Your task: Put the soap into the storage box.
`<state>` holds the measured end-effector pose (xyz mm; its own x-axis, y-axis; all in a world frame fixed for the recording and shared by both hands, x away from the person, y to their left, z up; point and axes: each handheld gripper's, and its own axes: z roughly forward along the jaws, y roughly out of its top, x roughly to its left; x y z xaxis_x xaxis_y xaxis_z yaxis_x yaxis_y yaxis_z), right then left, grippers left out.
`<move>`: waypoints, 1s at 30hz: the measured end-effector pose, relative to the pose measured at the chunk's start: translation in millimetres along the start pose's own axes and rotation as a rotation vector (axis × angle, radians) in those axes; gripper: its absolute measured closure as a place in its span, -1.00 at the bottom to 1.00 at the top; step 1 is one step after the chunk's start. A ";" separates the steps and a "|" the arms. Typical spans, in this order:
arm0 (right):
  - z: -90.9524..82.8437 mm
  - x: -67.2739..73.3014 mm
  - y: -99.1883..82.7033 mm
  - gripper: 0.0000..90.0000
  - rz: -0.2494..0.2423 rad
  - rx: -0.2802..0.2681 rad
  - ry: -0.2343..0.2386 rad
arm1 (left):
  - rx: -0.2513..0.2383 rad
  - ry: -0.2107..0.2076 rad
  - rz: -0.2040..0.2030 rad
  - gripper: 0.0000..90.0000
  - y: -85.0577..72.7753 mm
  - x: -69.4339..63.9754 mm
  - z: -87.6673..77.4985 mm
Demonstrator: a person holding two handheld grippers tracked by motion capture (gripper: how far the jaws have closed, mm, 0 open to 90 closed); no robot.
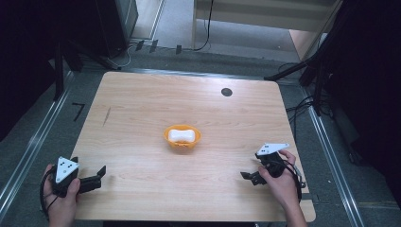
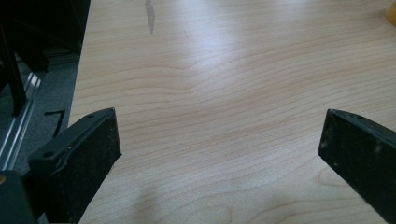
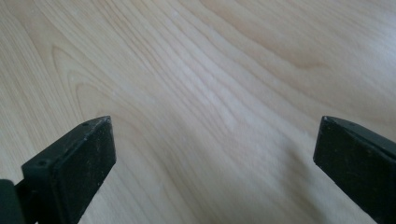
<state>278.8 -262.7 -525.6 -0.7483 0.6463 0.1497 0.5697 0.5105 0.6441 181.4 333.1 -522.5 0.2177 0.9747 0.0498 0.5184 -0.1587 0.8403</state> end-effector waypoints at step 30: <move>-60.5 -27.8 -94.6 -1.00 0.206 -0.214 -0.110 | -0.003 0.004 -0.007 -1.00 -0.2 0.4 -0.3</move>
<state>225.2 -363.3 -545.4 -0.5764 0.7872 0.2192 0.6124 0.2385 0.7537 181.2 333.5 -522.4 0.2108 0.9765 0.0456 0.5172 -0.1510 0.8424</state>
